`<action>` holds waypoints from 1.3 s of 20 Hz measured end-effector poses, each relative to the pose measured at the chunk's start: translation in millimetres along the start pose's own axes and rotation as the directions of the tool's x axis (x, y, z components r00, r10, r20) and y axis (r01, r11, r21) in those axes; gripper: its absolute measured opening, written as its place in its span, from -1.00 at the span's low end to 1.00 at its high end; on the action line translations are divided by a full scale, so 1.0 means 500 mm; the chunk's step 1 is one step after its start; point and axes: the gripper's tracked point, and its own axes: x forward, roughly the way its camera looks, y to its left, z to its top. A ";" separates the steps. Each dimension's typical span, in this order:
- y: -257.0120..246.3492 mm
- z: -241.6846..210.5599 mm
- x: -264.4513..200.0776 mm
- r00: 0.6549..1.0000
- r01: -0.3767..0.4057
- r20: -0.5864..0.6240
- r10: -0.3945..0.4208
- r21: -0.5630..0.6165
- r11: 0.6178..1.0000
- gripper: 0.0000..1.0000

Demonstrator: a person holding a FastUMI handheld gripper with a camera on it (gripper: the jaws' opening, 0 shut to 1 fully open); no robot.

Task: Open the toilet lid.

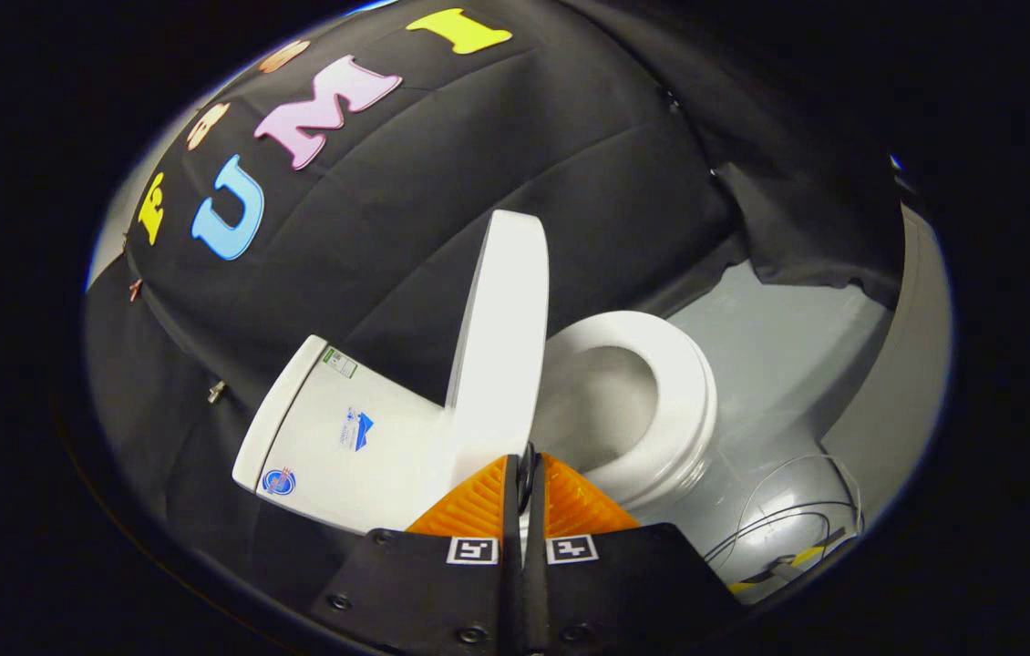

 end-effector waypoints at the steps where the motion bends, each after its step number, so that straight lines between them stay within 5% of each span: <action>1: 0.013 0.004 -0.003 1.000 0.008 0.004 -0.008 -0.013 1.000 -0.90; 26: 0.334 -0.025 -0.047 0.996 0.087 0.049 -0.078 -0.231 0.969 -0.90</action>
